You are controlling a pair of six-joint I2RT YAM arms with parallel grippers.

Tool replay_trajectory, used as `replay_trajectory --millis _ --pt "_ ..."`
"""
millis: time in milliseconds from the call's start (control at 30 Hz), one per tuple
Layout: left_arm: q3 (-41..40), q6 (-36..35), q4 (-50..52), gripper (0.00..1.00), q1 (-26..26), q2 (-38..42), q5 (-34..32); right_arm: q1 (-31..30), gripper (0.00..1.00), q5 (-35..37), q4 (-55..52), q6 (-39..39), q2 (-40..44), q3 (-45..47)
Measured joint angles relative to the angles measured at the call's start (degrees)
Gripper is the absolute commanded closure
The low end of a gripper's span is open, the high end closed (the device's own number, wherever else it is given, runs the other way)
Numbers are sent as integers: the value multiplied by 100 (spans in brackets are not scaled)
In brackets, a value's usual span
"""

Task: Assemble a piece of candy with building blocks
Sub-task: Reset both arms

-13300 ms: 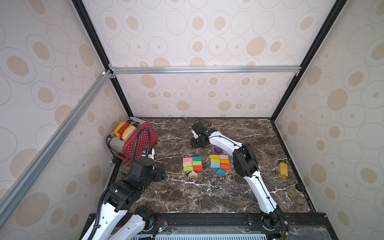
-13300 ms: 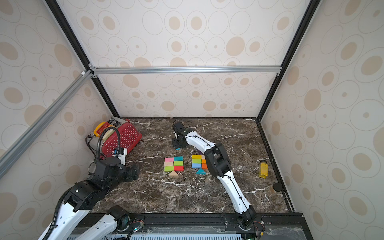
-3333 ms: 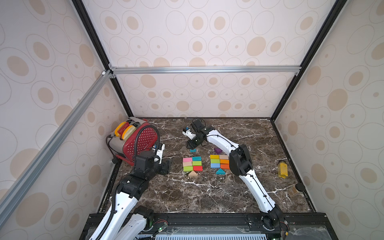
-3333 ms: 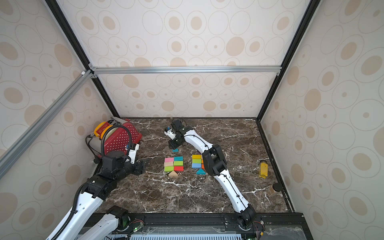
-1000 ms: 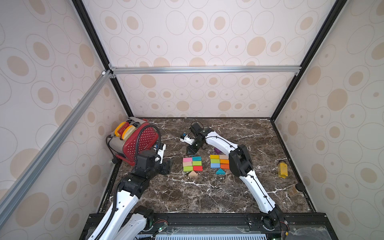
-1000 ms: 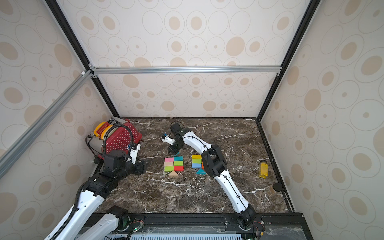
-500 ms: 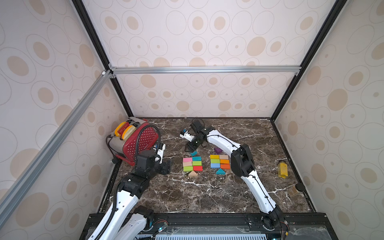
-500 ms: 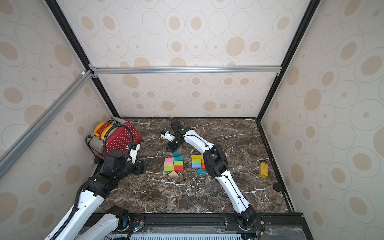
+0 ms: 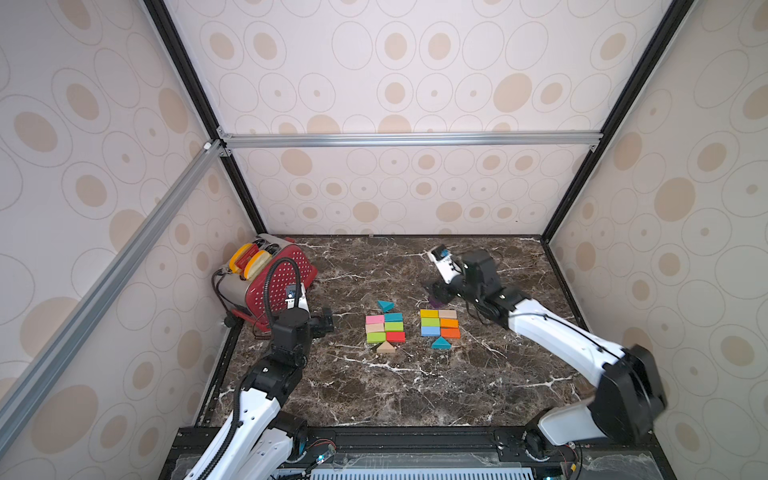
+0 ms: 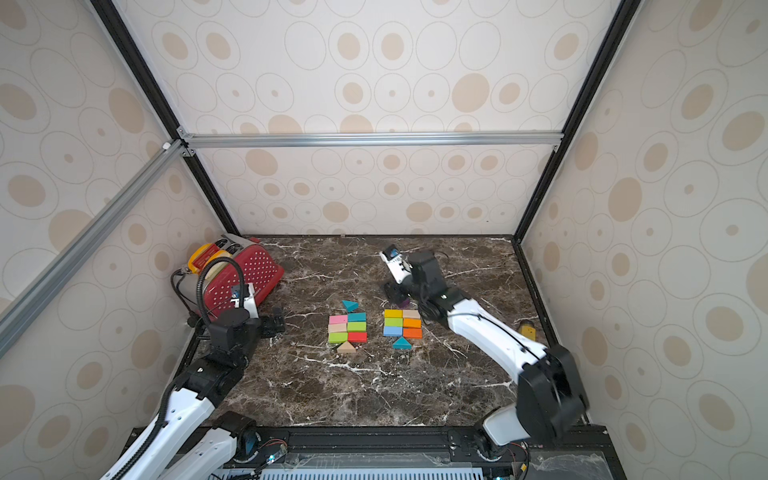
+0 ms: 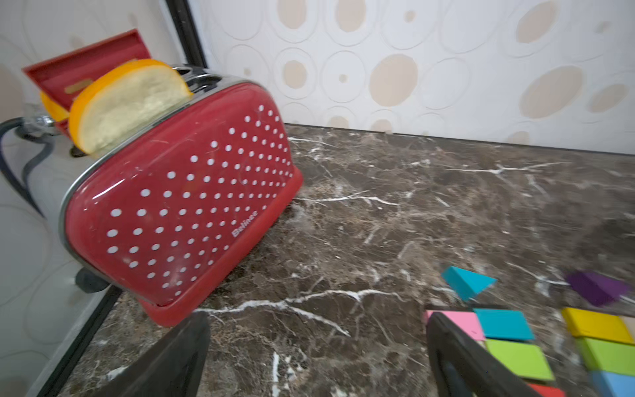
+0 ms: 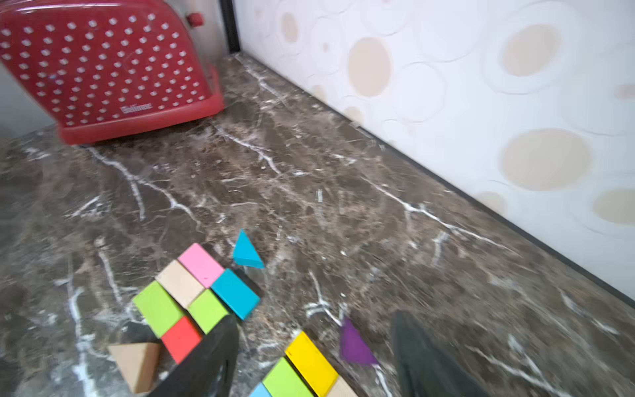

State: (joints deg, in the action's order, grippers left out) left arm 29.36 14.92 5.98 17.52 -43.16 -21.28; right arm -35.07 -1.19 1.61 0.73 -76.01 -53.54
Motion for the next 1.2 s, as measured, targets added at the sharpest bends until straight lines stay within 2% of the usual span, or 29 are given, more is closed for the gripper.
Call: replay_trajectory --millis 167,300,400,500,633,767,867,967,1100,1133,1167,1200 --pt "-531 -621 -1565 1 -4 -1318 -813 855 24 1445 688 101 1193 1930" --pt "-979 -1147 -2693 1 -9 -2087 -1128 1244 24 2103 1147 -44 1622 2769" --pt "-1189 -1473 -3462 1 -92 -2658 -1189 1521 23 2337 1698 -186 1589 3156" --pt "-1161 -1788 -4052 1 -227 -3226 -1095 1950 24 2400 2503 -232 1139 3427" --pt "-1093 -2013 -4791 1 -566 -3716 -616 2435 24 2354 3528 -284 256 3707" --pt "-892 -1921 -5106 1 -1021 -4120 -184 2699 24 2140 4411 -343 -249 3735" --pt "-879 -1775 -5372 1 -1362 -4245 203 2905 25 2037 5536 -337 -1082 3768" --pt "-831 -1670 -5477 1 -1532 -4492 485 2997 24 1871 5272 -299 -1300 3709" --pt "-758 -1556 -5396 1 -1624 -4535 789 3134 22 1803 4948 -188 -1331 3163" --pt "-719 -1530 -5392 1 -1650 -4535 859 3156 14 1792 5018 -177 -1331 3112" --pt "-693 -1510 -5392 1 -1674 -4533 905 3163 1 1781 5007 -131 -1322 3084" --pt "-669 -1488 -5394 1 -1698 -4529 946 3167 1 1773 4931 -136 -1300 3069"
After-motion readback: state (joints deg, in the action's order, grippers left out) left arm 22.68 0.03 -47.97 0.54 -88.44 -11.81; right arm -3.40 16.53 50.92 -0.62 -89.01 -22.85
